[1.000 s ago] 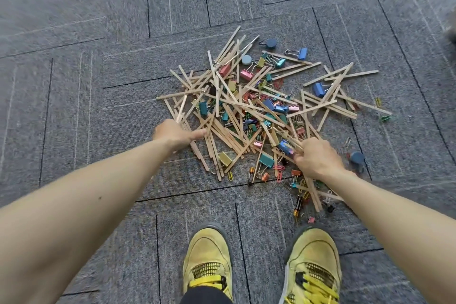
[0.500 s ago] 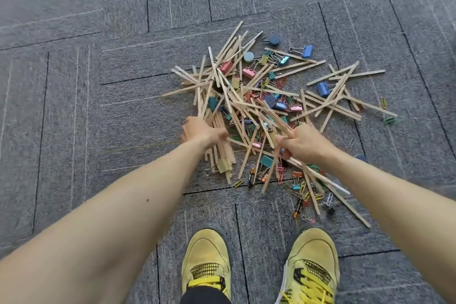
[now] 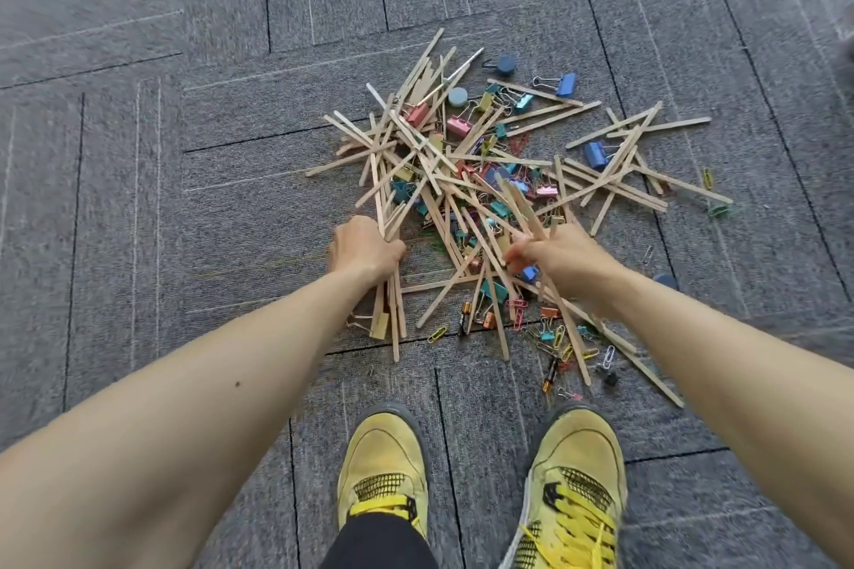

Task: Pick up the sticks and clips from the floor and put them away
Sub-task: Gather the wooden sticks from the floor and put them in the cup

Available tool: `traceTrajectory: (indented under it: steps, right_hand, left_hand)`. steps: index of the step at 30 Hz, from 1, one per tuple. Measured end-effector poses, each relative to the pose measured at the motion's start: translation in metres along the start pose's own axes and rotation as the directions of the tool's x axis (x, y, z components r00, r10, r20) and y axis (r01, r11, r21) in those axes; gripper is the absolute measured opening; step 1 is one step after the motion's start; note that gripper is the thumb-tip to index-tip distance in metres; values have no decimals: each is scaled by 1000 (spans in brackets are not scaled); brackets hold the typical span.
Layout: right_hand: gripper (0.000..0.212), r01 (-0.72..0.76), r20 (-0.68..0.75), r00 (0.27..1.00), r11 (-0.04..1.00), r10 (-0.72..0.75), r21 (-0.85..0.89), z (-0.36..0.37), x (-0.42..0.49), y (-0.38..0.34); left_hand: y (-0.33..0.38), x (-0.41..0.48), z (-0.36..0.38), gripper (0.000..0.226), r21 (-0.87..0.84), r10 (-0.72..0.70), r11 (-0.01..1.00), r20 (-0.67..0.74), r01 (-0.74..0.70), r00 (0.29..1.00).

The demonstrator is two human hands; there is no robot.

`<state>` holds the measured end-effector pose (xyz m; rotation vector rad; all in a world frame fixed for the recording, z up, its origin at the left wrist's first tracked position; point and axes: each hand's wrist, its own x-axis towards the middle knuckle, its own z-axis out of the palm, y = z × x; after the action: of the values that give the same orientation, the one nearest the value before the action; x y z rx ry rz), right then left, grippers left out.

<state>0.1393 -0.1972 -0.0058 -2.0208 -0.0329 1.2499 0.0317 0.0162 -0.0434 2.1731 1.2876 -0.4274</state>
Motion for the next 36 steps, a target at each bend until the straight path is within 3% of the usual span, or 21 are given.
traceTrajectory:
  steps: [4,9,16,22,26,30,34,36]
  right_hand:
    - [33,0,-13,1000,991,2,137,-8,-3,0]
    - [41,-31,21,999,945,26,325,-15,-2,5]
    - [32,-23,-4,1000,886,28,462,-7,1,-2]
    - [22,-12,-42,999,955,26,297,10,-2,-12]
    - [21,48,-134,991,989,-30,140,21,6,-14]
    - [17,39,-100,995,983,-22,177,30,14,-18]
    - [26,-4,-22,1000,954,11,299,35,12,-27]
    - [30,5,-17,1000,955,0,296,36,12,-32]
  left_hand:
    - [-9,0,-8,8,-136,87,988,80,-75,993]
    - [-13,0,-22,23,-311,114,949,155,-61,981]
    - [-15,4,-31,24,-372,91,928,211,-6,973]
    - [-22,1,-41,10,-505,31,843,387,183,922]
    - [-33,-1,-41,9,-429,-8,861,527,274,850]
    - [-47,2,-47,23,-394,53,888,600,237,798]
    - [-58,-1,-58,34,-392,121,900,642,189,757]
    - [-60,0,-62,35,-459,154,868,608,187,779]
